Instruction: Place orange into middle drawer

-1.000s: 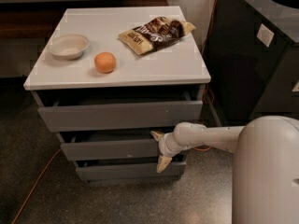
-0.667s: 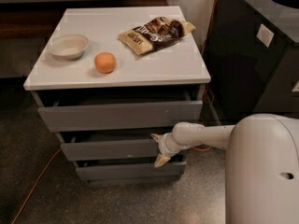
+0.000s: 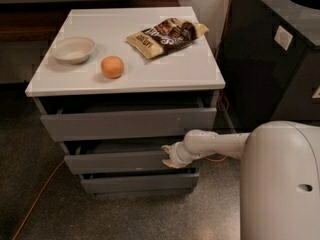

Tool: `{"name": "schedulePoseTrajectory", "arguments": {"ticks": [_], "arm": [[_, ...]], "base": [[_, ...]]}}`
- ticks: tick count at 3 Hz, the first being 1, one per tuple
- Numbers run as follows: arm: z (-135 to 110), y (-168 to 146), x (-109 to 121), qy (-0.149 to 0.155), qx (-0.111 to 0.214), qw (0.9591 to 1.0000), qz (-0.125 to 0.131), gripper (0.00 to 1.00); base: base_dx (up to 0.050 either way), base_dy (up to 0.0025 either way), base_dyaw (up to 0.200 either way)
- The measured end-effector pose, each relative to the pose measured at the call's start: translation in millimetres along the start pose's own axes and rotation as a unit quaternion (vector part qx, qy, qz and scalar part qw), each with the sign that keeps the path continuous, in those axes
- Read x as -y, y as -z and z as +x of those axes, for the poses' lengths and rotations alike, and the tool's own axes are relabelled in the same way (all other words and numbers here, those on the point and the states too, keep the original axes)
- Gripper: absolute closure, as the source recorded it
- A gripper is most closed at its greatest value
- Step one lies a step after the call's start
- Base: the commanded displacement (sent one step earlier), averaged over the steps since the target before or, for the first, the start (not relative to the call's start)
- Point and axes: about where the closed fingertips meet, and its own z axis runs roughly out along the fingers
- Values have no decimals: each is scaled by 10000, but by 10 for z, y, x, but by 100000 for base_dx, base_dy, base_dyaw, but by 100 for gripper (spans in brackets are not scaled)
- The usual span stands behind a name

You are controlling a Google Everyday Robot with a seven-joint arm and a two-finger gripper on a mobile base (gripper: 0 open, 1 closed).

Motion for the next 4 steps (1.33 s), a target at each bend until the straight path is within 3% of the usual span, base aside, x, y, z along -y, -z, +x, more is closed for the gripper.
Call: {"name": "schedulePoseTrajectory", "arguments": {"ticks": [1,4], "arm": [[-17,35,13,0,1,10000,1,98],[-38,73,-7,-13,19,10000,-4,100]], "base": [[0,0,0],[0,0,0]]}}
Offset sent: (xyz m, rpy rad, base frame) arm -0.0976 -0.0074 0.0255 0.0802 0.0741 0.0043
